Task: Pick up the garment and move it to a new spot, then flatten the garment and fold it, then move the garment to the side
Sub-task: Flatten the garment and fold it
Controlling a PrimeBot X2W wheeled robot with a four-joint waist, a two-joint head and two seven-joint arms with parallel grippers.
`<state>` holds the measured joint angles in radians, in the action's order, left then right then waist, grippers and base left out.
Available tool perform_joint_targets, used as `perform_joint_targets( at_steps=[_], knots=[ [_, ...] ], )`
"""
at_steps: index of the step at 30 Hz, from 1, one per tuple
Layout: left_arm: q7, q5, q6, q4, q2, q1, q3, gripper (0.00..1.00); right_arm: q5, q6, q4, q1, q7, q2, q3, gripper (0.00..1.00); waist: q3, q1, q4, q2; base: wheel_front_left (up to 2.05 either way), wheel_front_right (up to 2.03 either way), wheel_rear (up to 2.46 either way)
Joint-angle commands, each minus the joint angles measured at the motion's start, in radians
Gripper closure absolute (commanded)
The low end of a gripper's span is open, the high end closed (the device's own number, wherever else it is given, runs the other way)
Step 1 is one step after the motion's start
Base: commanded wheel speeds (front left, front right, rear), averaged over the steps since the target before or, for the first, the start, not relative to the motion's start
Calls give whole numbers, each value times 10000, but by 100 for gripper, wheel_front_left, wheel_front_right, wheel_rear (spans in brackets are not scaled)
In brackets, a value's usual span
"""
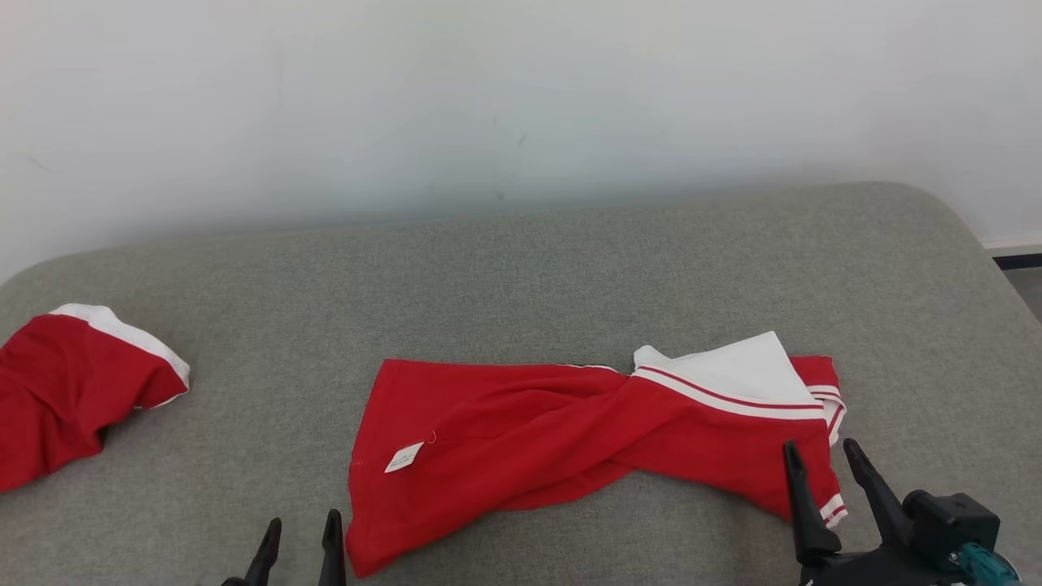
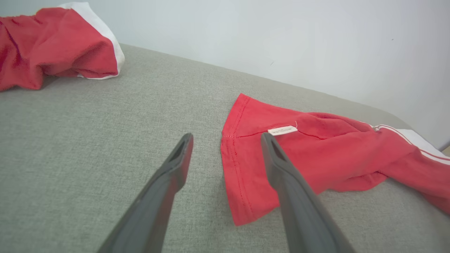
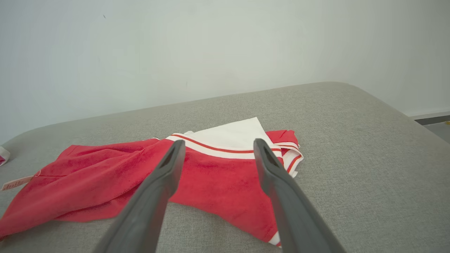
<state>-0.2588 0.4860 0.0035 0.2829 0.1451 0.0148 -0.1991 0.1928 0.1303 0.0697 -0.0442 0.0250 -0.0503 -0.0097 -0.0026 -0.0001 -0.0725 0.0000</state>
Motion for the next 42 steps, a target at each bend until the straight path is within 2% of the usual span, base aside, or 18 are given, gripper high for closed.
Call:
perform_joint_targets(
  at_steps=[1,10,19,29,42],
  knots=[
    [-53,-240,-10,-132,94,158,-14,0,-19,9,-66,-112,-20,-2,-65,0,-94,1,70,0,0,0,0],
    [-66,-1875,-482,-1724,-150,883,913,0,-128,9,-189,-368,-118,-2,-595,0,-344,1,206,0,0,0,0],
    [-69,-2822,-921,-1822,-362,1451,1448,0,-163,9,21,-716,-46,0,-637,0,-536,1,141,0,0,0,0],
    [-70,-2991,-1038,-1559,-564,1951,2345,0,-182,9,332,-722,160,-168,-107,0,-662,1,220,0,0,0,0],
    [-70,-3061,-1250,-1384,-756,2102,2776,0,-92,9,472,-620,64,-360,418,0,-782,1,425,0,0,0,0]
  ],
)
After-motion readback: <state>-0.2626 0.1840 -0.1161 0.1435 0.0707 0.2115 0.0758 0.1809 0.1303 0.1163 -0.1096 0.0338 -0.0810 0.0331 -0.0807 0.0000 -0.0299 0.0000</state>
